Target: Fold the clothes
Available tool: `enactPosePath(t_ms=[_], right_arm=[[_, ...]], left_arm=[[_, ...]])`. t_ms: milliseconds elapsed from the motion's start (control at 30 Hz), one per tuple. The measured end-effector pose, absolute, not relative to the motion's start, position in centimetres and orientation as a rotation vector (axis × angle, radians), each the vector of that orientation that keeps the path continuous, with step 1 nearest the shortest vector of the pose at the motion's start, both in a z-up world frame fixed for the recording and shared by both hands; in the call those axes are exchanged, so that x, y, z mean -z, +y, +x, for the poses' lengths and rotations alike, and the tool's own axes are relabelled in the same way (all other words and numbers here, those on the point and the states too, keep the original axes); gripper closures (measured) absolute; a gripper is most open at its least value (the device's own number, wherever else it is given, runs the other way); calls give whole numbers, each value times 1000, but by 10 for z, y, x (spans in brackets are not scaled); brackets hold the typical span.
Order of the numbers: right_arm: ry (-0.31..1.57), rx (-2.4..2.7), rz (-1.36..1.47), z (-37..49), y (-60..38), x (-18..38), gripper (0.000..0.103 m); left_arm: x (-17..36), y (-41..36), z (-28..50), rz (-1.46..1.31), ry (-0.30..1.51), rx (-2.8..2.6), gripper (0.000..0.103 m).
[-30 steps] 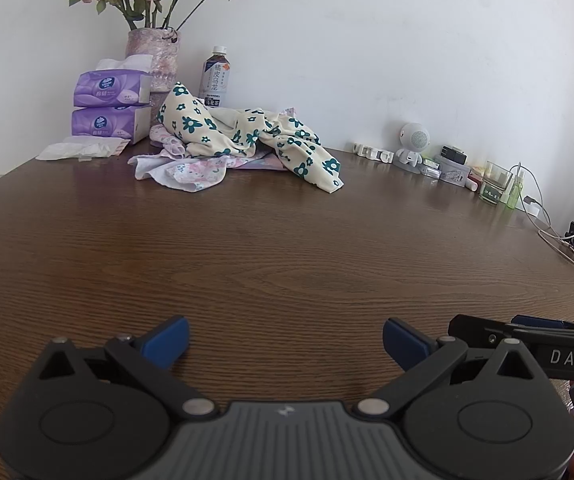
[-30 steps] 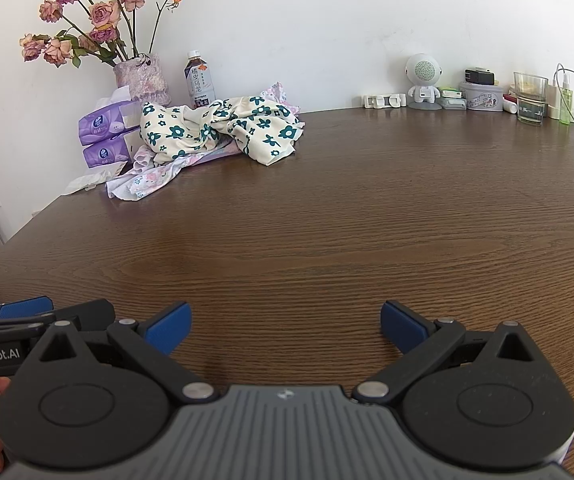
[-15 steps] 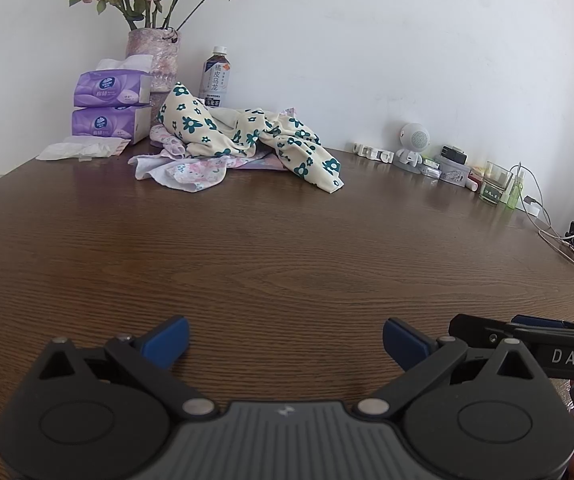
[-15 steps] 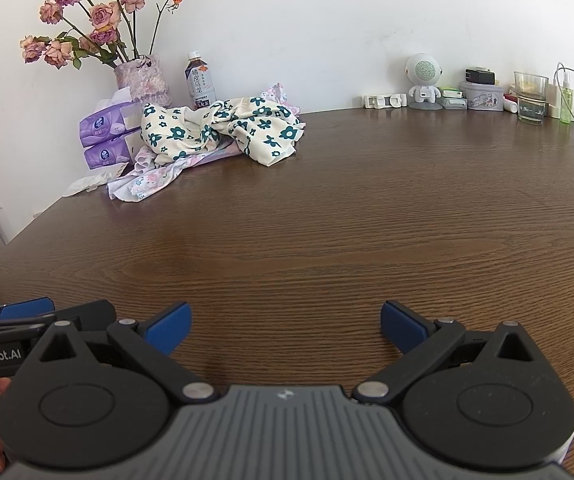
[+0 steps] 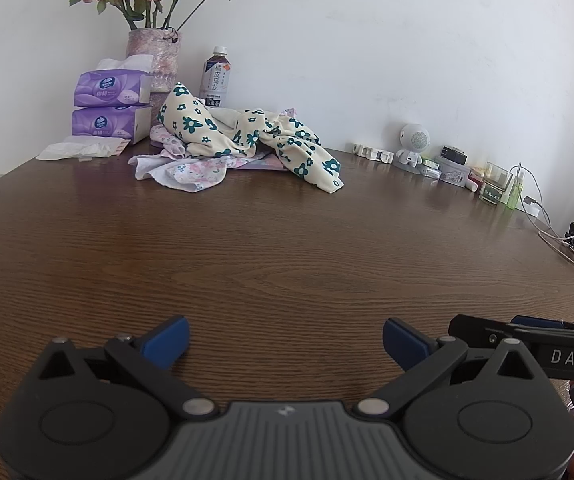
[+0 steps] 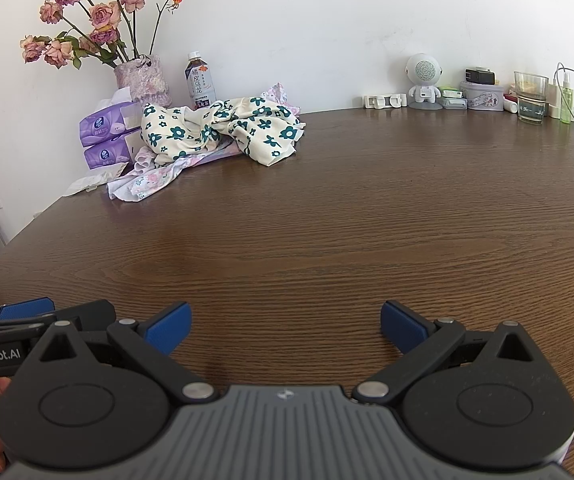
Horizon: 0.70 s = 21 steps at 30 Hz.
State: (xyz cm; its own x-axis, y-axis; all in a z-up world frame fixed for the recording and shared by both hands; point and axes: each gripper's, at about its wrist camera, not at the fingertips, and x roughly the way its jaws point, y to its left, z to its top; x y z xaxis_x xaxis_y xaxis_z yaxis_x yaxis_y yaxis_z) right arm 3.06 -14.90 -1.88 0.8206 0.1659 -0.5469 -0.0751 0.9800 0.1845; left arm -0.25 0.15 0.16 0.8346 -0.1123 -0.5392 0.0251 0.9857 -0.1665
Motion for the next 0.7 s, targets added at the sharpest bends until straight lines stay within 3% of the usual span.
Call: enactPosePath(t_ms=[700], right_arm=[[617,-117,112,34,-143,19,0]], left_arm=[[-4,5,-1,-165,594,78,0]])
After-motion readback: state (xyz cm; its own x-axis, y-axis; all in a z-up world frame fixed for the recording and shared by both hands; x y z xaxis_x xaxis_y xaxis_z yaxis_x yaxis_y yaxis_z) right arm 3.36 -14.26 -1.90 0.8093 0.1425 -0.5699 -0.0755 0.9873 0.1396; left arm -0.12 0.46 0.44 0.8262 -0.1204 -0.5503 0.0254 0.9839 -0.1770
